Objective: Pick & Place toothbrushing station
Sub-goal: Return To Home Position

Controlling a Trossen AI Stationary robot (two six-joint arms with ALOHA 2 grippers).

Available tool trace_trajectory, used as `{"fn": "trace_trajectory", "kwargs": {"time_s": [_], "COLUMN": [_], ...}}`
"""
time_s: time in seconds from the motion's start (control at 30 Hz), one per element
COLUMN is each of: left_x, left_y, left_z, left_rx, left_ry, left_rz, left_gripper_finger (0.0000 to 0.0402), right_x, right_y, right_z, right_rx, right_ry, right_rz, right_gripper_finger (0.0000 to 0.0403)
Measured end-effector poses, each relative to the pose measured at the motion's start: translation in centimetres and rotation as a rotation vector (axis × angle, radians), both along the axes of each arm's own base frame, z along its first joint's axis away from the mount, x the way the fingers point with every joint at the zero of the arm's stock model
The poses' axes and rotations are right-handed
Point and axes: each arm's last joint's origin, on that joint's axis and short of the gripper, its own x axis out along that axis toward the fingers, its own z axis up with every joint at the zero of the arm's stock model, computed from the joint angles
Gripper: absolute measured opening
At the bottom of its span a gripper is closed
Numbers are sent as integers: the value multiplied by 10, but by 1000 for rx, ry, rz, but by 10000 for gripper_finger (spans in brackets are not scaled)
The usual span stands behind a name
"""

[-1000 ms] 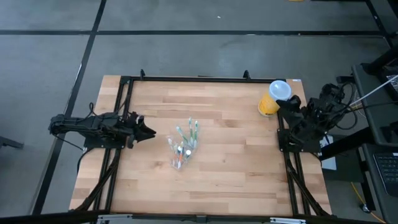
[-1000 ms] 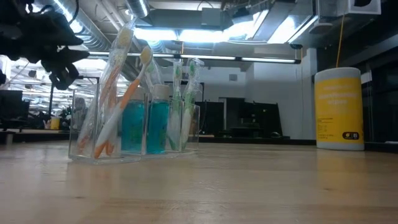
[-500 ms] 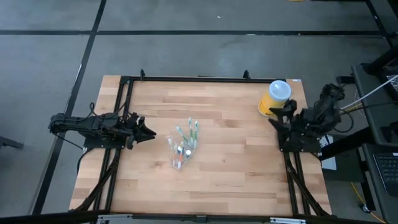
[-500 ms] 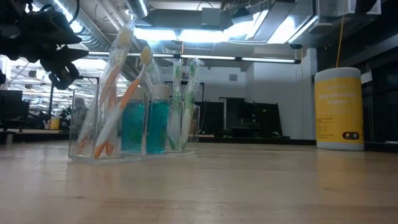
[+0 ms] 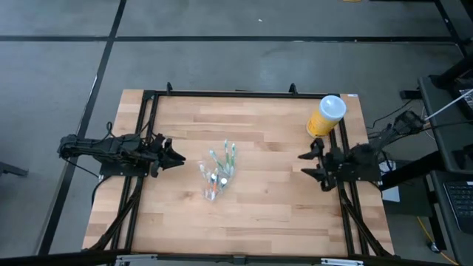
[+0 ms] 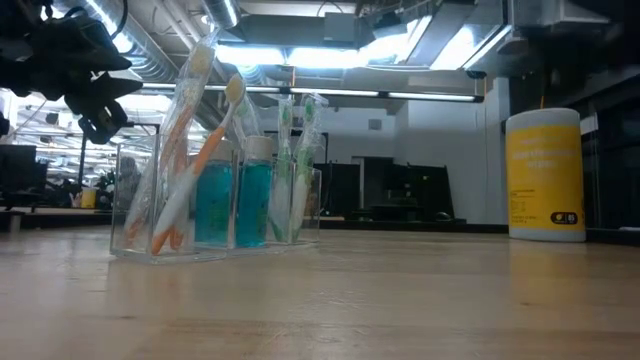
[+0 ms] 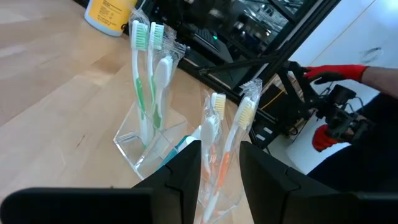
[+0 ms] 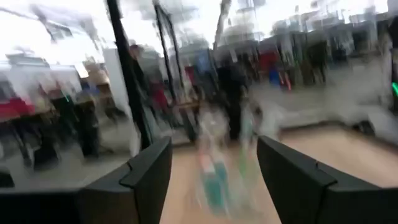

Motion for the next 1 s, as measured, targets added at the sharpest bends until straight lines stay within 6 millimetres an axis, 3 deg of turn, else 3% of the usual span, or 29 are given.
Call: {"fn": "trace_trajectory", "kwargs": {"time_s": [0.37,0.43,0.7,1.0], "left_x": [0,0,0,0], "left_y": [0,0,0,0], "left_z": [0,0,0,0], "left_rx": [0,0,0,0], "left_ry": [2,2,4,4], "left_rz": [1,1,0,0], "left_gripper_finger": [106,106,106,106], "right_x": [-11,-10,-9,-9], "right_y": [-28,-30,-33,-35], "right_z": [-13,-20,-19,-19], "right_rx": [-162,-228,-302,-746], "right_ry": [69,134,123,86], "right_rz": [1,-20,-41,-113], "right_gripper_finger": [238,238,225,226]}}
